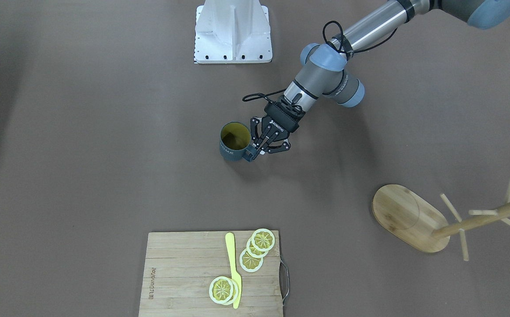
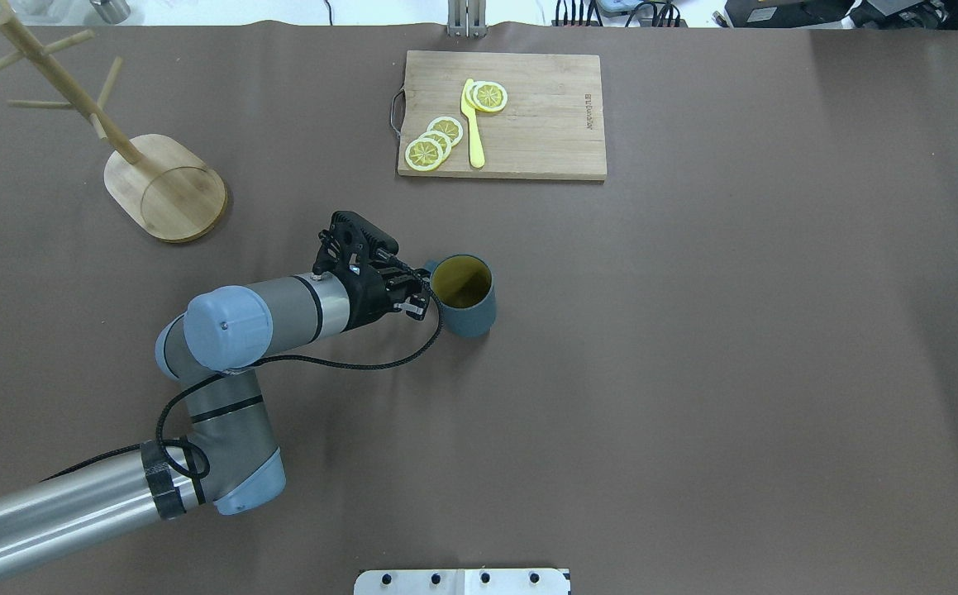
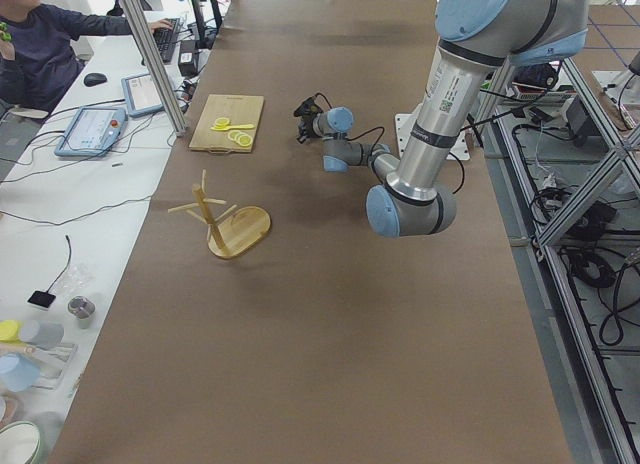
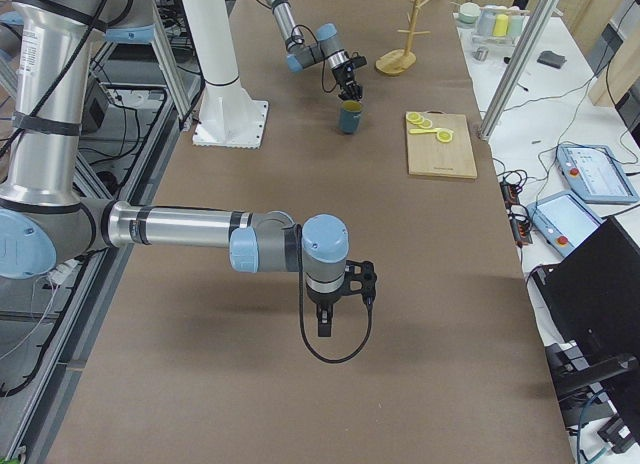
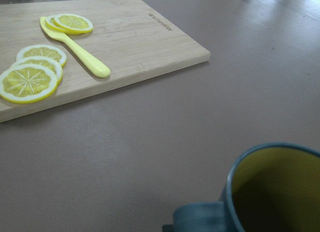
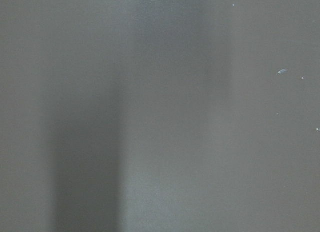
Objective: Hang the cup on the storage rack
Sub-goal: 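Lift the mug with the left gripper toward the wooden rack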
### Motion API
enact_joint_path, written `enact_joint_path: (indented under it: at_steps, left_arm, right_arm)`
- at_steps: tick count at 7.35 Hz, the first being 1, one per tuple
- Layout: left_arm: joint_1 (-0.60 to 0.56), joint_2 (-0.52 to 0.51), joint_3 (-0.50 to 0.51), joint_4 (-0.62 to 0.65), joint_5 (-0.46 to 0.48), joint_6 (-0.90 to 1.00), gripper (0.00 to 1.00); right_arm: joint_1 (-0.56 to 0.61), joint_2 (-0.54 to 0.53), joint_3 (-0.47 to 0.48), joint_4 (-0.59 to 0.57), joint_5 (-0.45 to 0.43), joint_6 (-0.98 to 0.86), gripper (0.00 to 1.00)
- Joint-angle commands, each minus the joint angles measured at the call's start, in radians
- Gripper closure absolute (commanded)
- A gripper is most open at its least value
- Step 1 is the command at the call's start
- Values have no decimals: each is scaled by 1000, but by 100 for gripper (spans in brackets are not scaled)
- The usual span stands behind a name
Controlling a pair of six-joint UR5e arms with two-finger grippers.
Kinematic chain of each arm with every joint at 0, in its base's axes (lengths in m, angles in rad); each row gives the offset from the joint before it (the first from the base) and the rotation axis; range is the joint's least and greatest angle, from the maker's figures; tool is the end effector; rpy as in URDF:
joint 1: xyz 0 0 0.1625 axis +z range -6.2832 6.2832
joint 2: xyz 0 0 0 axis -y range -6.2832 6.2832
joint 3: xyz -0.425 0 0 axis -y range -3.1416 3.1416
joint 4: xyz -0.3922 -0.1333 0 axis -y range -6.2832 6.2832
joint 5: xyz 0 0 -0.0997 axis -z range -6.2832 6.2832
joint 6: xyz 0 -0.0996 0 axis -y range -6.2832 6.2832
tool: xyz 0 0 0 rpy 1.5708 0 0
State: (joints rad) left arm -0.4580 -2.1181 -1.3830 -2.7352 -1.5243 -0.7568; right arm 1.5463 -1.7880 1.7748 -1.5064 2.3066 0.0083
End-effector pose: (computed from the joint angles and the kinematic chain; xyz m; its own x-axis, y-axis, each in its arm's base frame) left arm 0.5600 -0.4298 0.2925 0.3803 0.6222 -0.6843 0.3013 0.6161 0.7277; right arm 0.0565 -0.4054 0.6513 0.7404 -0.0442 0.6707 0.0183 0.9988 0.0456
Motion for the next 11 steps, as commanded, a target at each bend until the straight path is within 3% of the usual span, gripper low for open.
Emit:
enact_joint_path:
  at_steps: [1,4,9,11]
  left_arm:
    - [-37,1,-1,-18,0,-72,100]
    - [-131,-3,-7,-18,-10,-272,100]
    - [-188,-10,-10,-57,-51,-799,100]
    - [-230,-8,-11,-168,-51,-1149,100]
  right_arm:
    - [0,-1,-2,0,-1,-2,0]
    - [0,1,0,0,-1,2,0]
    - [0,-2,0,0,-1,1,0]
    - [0,-2,-2,0,-3,1,0]
